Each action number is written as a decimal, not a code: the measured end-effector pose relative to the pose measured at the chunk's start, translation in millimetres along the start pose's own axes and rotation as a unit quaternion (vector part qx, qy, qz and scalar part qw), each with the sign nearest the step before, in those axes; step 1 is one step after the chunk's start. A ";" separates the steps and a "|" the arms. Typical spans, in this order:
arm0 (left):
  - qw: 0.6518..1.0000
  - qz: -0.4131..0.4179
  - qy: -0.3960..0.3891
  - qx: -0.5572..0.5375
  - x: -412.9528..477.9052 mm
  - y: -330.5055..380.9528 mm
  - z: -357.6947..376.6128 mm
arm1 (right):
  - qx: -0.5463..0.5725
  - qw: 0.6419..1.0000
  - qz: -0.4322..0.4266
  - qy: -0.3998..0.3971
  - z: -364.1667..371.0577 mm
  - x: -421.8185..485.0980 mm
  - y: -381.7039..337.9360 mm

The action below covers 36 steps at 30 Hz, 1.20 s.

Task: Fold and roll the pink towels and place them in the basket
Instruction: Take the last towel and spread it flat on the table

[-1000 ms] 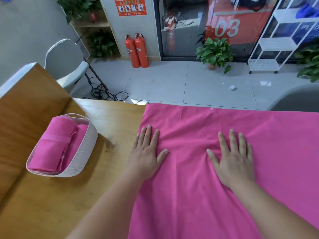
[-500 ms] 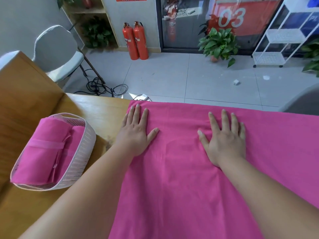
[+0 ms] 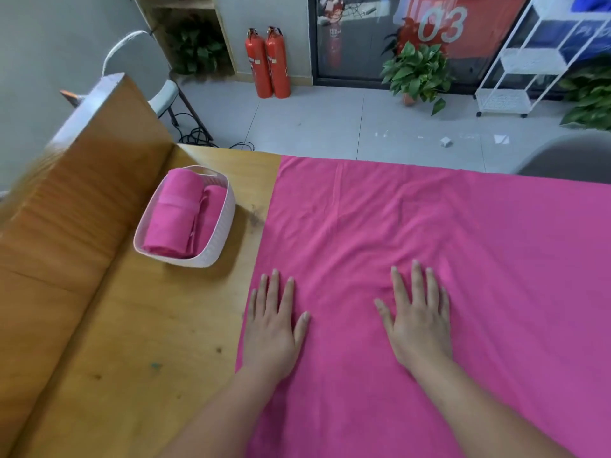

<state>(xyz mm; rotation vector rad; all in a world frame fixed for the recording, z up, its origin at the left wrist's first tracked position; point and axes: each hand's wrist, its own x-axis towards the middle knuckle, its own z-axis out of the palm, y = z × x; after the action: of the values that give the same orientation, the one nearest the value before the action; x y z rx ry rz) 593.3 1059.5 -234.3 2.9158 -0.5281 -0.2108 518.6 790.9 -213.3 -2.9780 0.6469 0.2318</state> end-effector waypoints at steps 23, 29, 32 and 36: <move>0.992 0.064 -0.079 0.074 -216.3 -47.0 1.0 | -0.010 0.996 -0.039 -0.073 29.9 -254.4 27.6; 0.990 -0.023 -0.103 0.090 -224.0 -19.0 -25.3 | -0.007 0.991 0.048 -0.127 21.8 -315.0 64.7; 0.992 -0.009 -0.100 0.079 -240.8 8.3 -28.4 | 0.005 0.987 0.006 -0.159 13.0 -337.1 72.6; 0.990 0.046 -0.101 0.082 -262.8 55.3 -22.6 | 0.039 0.987 0.002 -0.156 1.8 -357.5 92.8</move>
<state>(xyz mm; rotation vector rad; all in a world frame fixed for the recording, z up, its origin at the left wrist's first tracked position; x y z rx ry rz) 334.9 1105.9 -173.2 3.0357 -0.7434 -0.4762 158.1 851.8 -160.6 -2.7787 0.6085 0.6419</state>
